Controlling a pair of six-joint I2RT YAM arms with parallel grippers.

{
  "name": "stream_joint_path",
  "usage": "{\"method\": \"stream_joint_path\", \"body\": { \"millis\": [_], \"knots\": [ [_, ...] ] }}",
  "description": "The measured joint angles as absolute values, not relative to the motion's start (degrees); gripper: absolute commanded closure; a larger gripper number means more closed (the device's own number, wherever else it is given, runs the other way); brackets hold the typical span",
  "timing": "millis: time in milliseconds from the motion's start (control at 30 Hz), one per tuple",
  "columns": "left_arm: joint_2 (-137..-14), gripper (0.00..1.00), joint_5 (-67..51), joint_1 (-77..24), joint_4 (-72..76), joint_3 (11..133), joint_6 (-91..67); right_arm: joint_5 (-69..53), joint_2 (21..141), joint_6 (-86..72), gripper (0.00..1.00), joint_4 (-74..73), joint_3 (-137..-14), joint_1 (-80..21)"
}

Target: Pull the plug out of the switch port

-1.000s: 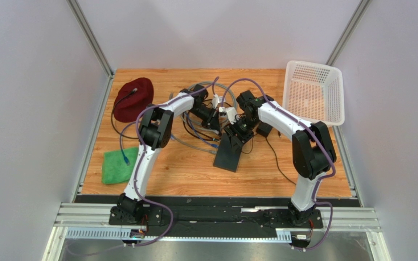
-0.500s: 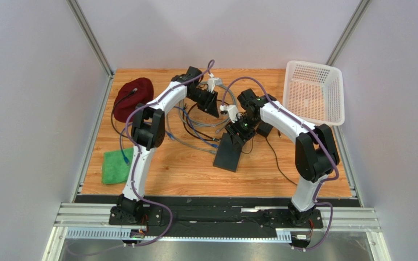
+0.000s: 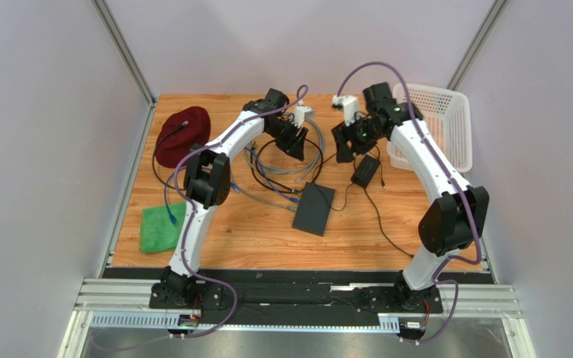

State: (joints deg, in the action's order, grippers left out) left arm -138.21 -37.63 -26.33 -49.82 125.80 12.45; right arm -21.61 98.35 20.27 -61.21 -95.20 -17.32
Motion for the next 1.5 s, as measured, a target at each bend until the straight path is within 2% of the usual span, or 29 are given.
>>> {"method": "stream_joint_path", "body": {
  "millis": [133, 267, 433, 500, 633, 667, 1000, 1033, 1100, 1133, 1200, 1233, 1333, 1500],
  "knots": [
    [-139.9, 0.46, -35.8, -28.1, -48.4, 126.1, 10.7, -21.2, 95.6, 19.3, 0.35, -60.2, -98.9, -12.5],
    [-141.9, 0.50, -34.5, -29.1, -47.9, 126.2, 9.4, -21.1, 94.1, 18.6, 0.34, -60.0, -98.2, -11.9],
    [-142.5, 0.69, -29.4, -29.8, -47.3, 125.9, 7.4, -21.5, 94.0, 17.6, 0.35, -60.1, -95.2, -12.5],
    [-142.6, 0.72, -26.8, -30.0, -47.1, 125.9, 6.9, -21.6, 94.0, 17.3, 0.35, -60.2, -94.4, -12.6],
    [-142.6, 0.99, -24.7, -30.2, -47.7, 126.5, 6.1, -21.8, 93.9, 17.0, 0.35, -60.1, -93.6, -12.6],
    [-142.7, 1.00, -23.6, -30.5, -47.9, 127.2, 6.3, -21.8, 93.8, 17.0, 0.35, -60.1, -93.5, -12.6],
    [-145.4, 1.00, -14.9, -27.4, -48.4, 135.5, 8.6, -21.8, 93.4, 17.0, 0.35, -59.8, -92.7, -12.6],
    [-145.4, 0.98, -14.4, -26.5, -48.6, 136.7, 9.0, -21.8, 93.4, 17.0, 0.35, -59.7, -92.7, -12.6],
    [-145.4, 0.87, -14.7, -24.9, -48.6, 138.8, 9.8, -21.8, 93.4, 17.0, 0.35, -59.5, -92.7, -12.6],
    [-145.3, 0.78, -16.3, -24.1, -48.6, 139.7, 10.4, -21.8, 93.4, 17.0, 0.35, -59.3, -92.6, -12.6],
    [-144.1, 0.71, -20.8, -22.6, -49.0, 139.8, 11.8, -22.1, 93.3, 17.0, 0.35, -58.8, -91.9, -12.6],
    [-142.5, 0.67, -25.1, -21.7, -49.2, 138.1, 12.4, -22.2, 92.9, 17.0, 0.35, -58.5, -90.8, -12.8],
    [-134.2, 0.63, -34.4, -21.0, -49.9, 128.2, 14.0, -21.8, 91.8, 17.0, 0.34, -58.0, -86.1, -13.7],
    [-113.4, 0.63, -43.5, -22.5, -49.3, 104.6, 16.7, -23.8, 91.4, 16.9, 0.37, -58.0, -80.5, -15.9]
  ]
}}
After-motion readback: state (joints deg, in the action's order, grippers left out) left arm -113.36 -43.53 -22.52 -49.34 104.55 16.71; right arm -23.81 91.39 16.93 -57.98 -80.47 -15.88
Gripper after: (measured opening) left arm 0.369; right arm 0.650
